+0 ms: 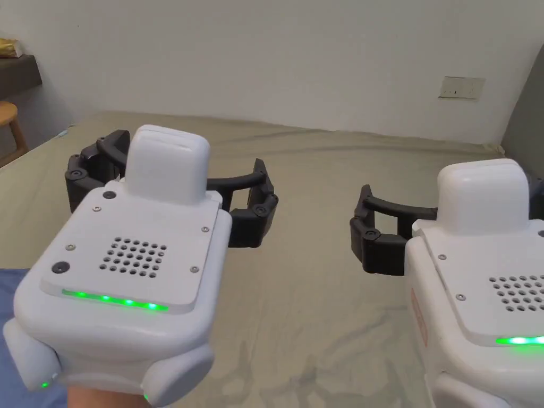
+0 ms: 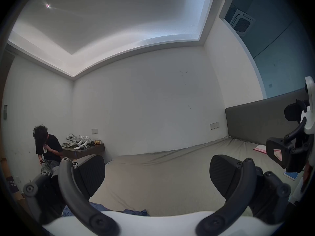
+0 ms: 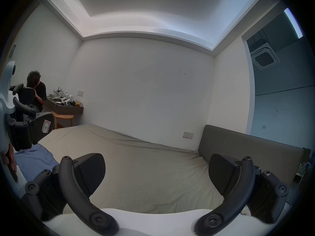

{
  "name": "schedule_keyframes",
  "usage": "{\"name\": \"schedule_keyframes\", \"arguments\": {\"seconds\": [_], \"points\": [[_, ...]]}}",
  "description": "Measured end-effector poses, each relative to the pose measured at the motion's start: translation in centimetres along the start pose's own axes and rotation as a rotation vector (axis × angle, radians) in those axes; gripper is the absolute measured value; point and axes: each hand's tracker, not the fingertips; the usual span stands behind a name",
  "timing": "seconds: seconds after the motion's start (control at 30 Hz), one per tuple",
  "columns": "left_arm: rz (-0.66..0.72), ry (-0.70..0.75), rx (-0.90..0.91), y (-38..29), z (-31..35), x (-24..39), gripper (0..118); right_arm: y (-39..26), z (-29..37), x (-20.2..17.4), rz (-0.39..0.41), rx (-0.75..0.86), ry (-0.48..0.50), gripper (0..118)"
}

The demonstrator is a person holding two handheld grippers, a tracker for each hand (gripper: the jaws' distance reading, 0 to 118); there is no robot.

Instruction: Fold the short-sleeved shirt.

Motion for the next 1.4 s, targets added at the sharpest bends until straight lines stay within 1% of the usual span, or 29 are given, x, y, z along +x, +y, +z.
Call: {"name": "schedule_keyframes", "arguments": {"seconds": [0.63,0.77,0.9,1.0,1.07,1.1,1.17,1.2,1.23,1.27,1.33,1.37,1.4], "points": [[-0.010,0.019,-0.001,-0.2,0.1,0.0,118,-0.2,0.0,0.1,-0.018,-0.003,0.001,118],[0.014,0.005,-0.009,-0.2,0.2,-0.1,118,-0.2,0.0,0.2,-0.016,-0.005,0.001,118],[-0.006,0.048,-0.001,-0.4,0.3,0.1,118,-0.2,0.1,0.3,-0.021,-0.004,0.001,118],[-0.007,0.039,-0.006,-0.3,0.2,0.0,118,-0.2,0.1,0.3,-0.006,-0.005,0.009,118],[-0.008,0.035,-0.008,-0.3,0.2,-0.1,118,-0.3,-0.1,0.1,0.044,-0.014,0.019,118],[-0.030,0.034,-0.009,-0.2,0.2,-0.1,118,-0.3,-0.3,-0.1,0.104,-0.024,0.033,118],[-0.205,0.037,0.012,-0.5,0.2,0.2,118,-0.6,-0.8,-0.5,0.275,-0.021,0.052,118],[-0.358,0.044,0.046,-1.3,0.0,0.5,118,-1.0,-1.1,-0.9,0.416,-0.009,0.063,118],[-0.549,0.079,0.099,-2.2,0.0,1.0,118,-1.8,-1.2,-1.4,0.603,0.008,0.067,118],[-0.783,0.133,0.170,-3.4,-0.1,1.7,118,-2.6,-1.2,-2.0,0.774,0.040,0.036,118],[-1.372,0.273,0.354,-7.4,-0.6,2.8,118,-5.6,-1.5,-3.0,1.191,0.236,-0.176,118],[-1.557,0.312,0.431,-8.9,-0.9,2.7,118,-6.8,-1.8,-3.2,1.326,0.309,-0.254,118],[-1.631,0.296,0.492,-10.2,-1.2,2.4,118,-7.5,-2.3,-3.1,1.421,0.374,-0.318,118]]}}
